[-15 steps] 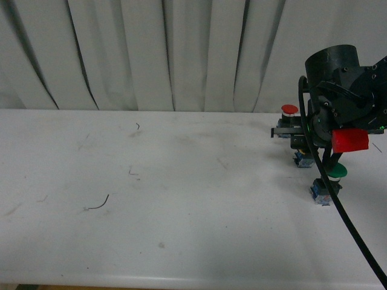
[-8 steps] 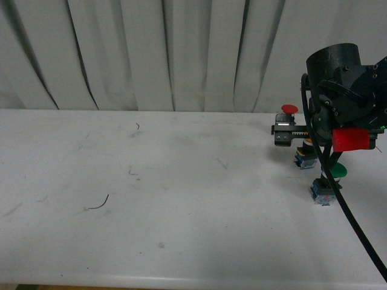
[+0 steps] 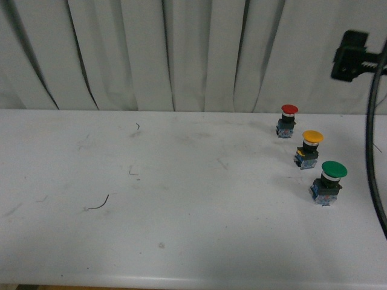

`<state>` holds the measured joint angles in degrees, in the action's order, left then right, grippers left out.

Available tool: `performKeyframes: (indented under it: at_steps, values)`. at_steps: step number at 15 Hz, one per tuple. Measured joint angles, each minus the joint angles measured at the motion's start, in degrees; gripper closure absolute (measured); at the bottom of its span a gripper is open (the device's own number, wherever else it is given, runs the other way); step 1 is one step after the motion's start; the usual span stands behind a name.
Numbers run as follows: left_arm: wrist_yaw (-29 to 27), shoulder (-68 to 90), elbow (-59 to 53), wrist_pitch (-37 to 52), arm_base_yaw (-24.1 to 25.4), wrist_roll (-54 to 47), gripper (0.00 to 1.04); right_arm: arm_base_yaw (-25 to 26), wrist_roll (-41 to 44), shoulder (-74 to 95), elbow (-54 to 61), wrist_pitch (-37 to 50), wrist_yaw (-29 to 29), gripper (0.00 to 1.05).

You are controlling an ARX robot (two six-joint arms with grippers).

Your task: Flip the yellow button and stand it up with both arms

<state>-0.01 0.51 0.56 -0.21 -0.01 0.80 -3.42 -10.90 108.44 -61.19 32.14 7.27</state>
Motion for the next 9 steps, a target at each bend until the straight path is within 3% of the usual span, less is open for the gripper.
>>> performKeyframes:
  at_steps: [1, 2, 3, 6, 9]
  values:
    - [0.0, 0.0, 0.0, 0.0, 0.0, 0.0, 0.07, 1.6, 0.0, -6.2, 5.3, 3.1, -2.8, 0.06]
    - [0.0, 0.0, 0.0, 0.0, 0.0, 0.0, 0.07, 3.3, 2.0, -13.1, 11.7, 10.1, -6.2, 0.14]
    - [0.0, 0.0, 0.0, 0.0, 0.0, 0.0, 0.07, 3.9, 5.3, -20.9, 17.8, 10.8, -6.5, 0.25]
    - [0.0, 0.0, 0.0, 0.0, 0.0, 0.0, 0.07, 3.6, 9.6, -50.5, 37.8, -4.2, -7.1, 0.61]
    - [0.0, 0.0, 0.0, 0.0, 0.0, 0.0, 0.07, 3.4, 10.5, -66.8, 45.6, -3.9, -7.1, 0.98]
